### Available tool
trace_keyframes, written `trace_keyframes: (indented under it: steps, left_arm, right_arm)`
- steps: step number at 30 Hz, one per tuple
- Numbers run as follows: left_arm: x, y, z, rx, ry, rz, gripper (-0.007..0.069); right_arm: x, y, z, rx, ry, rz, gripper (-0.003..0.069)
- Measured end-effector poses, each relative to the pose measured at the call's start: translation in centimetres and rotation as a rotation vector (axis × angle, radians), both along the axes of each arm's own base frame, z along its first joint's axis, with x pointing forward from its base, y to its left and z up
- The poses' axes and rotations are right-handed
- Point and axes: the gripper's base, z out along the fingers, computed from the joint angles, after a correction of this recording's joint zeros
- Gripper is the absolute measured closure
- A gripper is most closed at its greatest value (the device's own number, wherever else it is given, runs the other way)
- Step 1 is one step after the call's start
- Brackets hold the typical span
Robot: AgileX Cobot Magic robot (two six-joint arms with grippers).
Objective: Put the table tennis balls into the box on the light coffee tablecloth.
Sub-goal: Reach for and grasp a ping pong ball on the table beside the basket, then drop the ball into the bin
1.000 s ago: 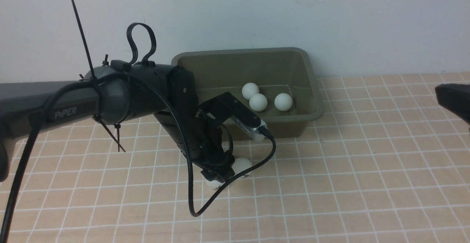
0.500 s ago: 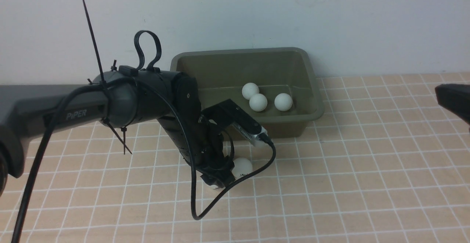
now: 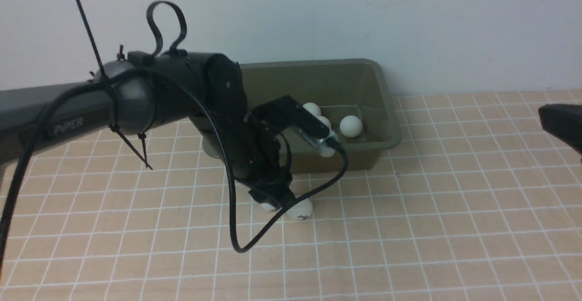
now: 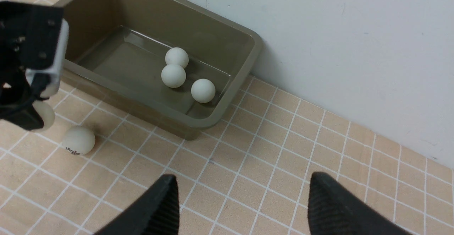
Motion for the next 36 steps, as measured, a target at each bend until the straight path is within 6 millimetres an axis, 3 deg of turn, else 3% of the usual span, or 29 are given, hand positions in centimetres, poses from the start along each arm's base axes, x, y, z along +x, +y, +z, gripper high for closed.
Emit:
trace_keyframes:
  steps: [3, 7, 12, 18, 23, 26, 31, 36]
  left_arm:
    - [0.5, -0.4, 2.7, -0.044, -0.065, -0.002, 0.0336]
    - [1.5, -0.5, 4.0, -0.070, -0.166, -0.007, 0.0336]
    - [5.3, 1.1, 3.4, -0.083, -0.304, 0.042, 0.0336]
    - [8.5, 3.3, 1.7, -0.069, -0.302, 0.108, 0.0336]
    - [8.7, 3.2, 3.2, -0.093, -0.306, 0.127, 0.0332]
    - [9.0, 2.9, 4.5, -0.124, -0.334, 0.147, 0.0258]
    - [8.9, 2.9, 4.7, -0.128, -0.328, 0.153, 0.0141]
    - [8.4, 2.7, 4.4, -0.139, -0.256, 0.147, 0.0116]
  right_arm:
    - [0.0, 0.0, 0.0, 0.000, 0.000, 0.000, 0.0209]
    - [0.0, 0.0, -0.1, -0.004, 0.009, -0.002, 0.0209]
    - [-0.1, -0.1, -0.2, -0.007, 0.017, -0.003, 0.0209]
    - [-0.1, -0.1, -0.2, -0.008, 0.021, -0.004, 0.0209]
    - [-0.1, -0.1, -0.2, -0.008, 0.021, -0.004, 0.0209]
    - [-0.1, -0.1, -0.2, -0.008, 0.021, -0.004, 0.0209]
    - [-0.1, -0.1, -0.2, -0.008, 0.021, -0.004, 0.0209]
    - [-0.1, -0.1, -0.2, -0.008, 0.021, -0.004, 0.0209]
